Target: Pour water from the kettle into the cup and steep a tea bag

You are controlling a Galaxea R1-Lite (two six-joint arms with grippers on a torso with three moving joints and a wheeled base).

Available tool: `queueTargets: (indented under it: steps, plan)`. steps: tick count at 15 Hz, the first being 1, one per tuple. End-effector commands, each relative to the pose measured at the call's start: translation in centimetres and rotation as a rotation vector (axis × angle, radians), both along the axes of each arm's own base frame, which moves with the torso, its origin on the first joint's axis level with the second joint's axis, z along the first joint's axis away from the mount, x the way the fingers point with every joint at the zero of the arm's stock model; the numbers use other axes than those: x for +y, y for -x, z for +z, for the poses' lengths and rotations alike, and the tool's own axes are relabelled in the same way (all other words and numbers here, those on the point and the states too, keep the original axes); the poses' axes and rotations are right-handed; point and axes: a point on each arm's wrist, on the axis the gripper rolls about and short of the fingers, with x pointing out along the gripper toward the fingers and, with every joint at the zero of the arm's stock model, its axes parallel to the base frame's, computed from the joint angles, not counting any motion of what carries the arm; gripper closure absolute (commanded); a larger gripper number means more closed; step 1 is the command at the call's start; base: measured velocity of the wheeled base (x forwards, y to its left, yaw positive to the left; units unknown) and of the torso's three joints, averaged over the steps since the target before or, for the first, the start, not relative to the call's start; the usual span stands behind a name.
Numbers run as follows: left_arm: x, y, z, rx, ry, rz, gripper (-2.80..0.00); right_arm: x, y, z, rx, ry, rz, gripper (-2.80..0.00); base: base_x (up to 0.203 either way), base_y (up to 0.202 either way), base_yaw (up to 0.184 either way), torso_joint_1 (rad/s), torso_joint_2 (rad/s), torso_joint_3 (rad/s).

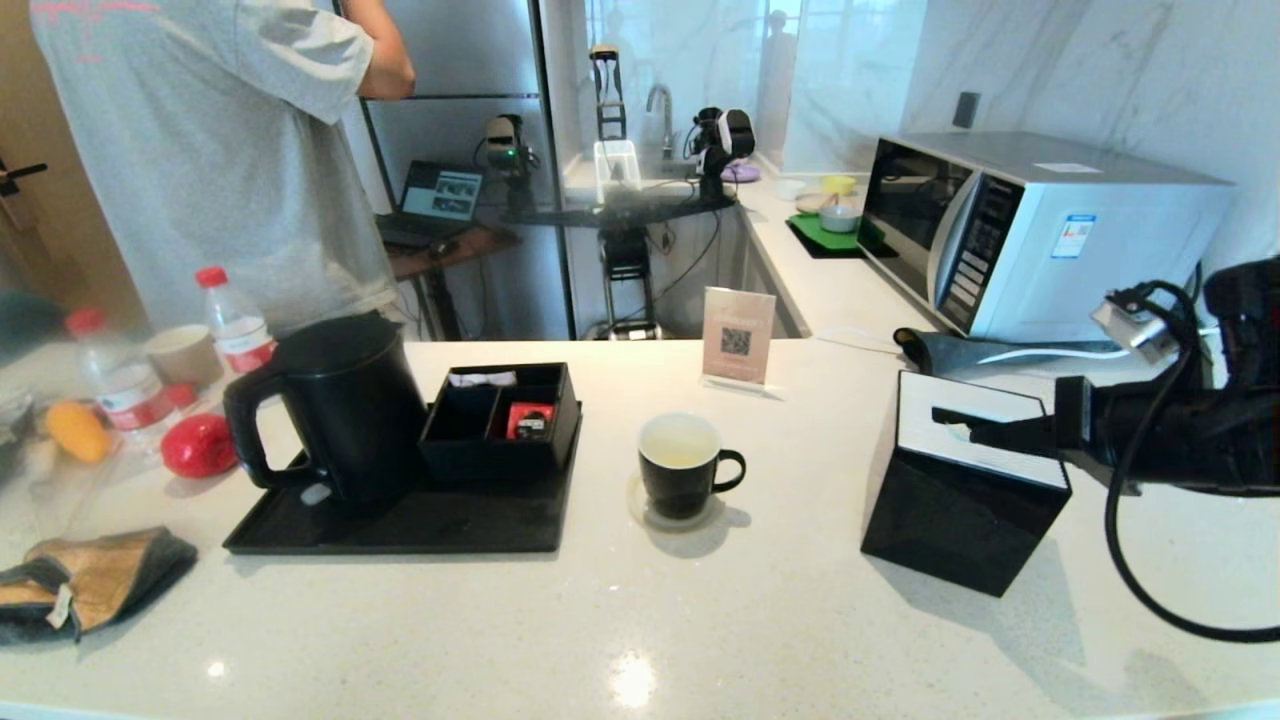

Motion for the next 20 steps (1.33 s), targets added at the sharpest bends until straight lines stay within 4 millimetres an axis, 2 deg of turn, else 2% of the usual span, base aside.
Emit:
queueTargets:
  steps: [1, 11, 20]
  plan:
    - [0.0, 0.0, 0.0, -0.001, -0.001, 0.0, 0.0, 0.0, -0.5, -0.5, 0.02, 0.002, -0.004, 0.0, 0.0, 0.0, 0.0, 0.0, 0.0, 0.0]
    - [0.0, 0.0, 0.0, -0.001, 0.0, 0.0, 0.0, 0.0, -1.2, 0.1, -0.003, 0.006, -0.012, 0.0, 0.0, 0.0, 0.0, 0.0, 0.0, 0.0]
    - [0.0, 0.0, 0.0, -0.001, 0.0, 0.0, 0.0, -0.1, -1.7, -0.5, 0.011, 0.038, -0.054, 0.0, 0.0, 0.0, 0.0, 0.0, 0.0, 0.0]
